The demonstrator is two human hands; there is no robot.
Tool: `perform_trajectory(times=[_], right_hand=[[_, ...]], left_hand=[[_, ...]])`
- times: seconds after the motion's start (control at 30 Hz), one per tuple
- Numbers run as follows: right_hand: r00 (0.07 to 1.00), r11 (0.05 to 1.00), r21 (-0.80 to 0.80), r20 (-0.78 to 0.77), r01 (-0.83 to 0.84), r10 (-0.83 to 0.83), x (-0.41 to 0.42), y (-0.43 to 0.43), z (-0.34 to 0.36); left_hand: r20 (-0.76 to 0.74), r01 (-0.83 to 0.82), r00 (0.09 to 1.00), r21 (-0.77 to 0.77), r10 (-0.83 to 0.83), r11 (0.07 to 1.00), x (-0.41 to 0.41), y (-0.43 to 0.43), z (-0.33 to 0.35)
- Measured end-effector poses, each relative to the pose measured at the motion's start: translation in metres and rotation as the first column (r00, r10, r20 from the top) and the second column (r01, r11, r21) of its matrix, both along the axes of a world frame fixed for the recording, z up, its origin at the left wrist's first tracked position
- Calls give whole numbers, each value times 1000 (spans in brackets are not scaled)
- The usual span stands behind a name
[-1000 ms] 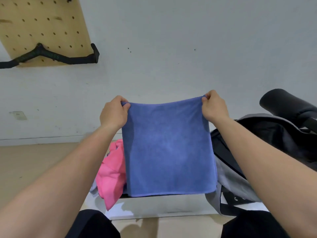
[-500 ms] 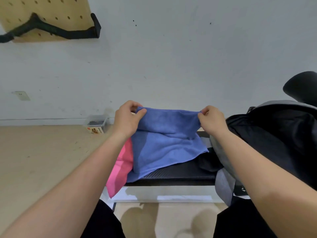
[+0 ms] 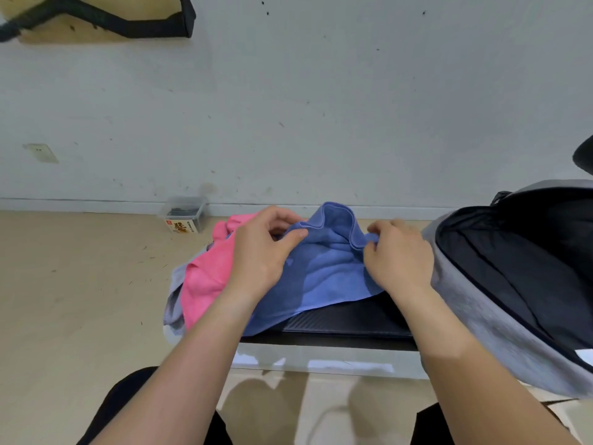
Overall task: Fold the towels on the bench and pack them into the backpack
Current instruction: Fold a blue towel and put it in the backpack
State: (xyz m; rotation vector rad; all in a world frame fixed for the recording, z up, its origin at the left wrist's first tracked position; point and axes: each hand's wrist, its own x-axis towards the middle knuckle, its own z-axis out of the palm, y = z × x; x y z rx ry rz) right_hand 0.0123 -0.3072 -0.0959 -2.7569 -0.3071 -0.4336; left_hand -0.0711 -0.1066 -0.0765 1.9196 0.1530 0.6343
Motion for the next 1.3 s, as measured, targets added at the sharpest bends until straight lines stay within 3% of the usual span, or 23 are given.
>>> perform_trajectory(times=[0.07, 0.13, 0.23, 0.43, 0.53, 0.63, 0.73, 0.93, 1.07, 1.3], right_hand=[[963, 955, 140, 104, -260, 247, -3, 9, 9], [860, 820, 260, 132, -509, 492, -11, 21, 22], [753, 699, 298, 128, -650, 645, -16, 32, 28], [764, 644, 493, 69, -585, 642, -17, 34, 31], [777, 644, 521, 60, -560, 627, -19, 34, 37], [798, 641, 554, 74, -531, 598, -16, 35, 60], [821, 660, 537, 117, -526, 559, -3, 35, 95], [876, 713, 521, 175, -469, 449, 13, 19, 177], [909, 729, 546, 201, -413, 365, 9, -2, 216], [970, 738, 629, 138, -242, 201, 4, -48, 227]], left_hand=[[15, -2, 1000, 22, 2, 1000, 0, -3, 3], [19, 2, 1000, 21, -2, 1000, 0, -5, 5], [19, 32, 999, -37, -31, 999, 1, -8, 8], [21, 111, 994, -42, -110, 993, -2, -7, 8], [-63, 130, 991, 228, -119, 965, -4, 6, 3], [-134, 69, 991, 461, -7, 885, -5, 25, 0], [-148, 13, 987, 433, 57, 901, -9, 36, 4], [-271, 167, 959, 316, -80, 934, -16, 31, 18], [-255, 191, 960, 309, -112, 932, -29, 27, 30], [-64, -44, 996, 223, 59, 974, -33, 63, 87]])
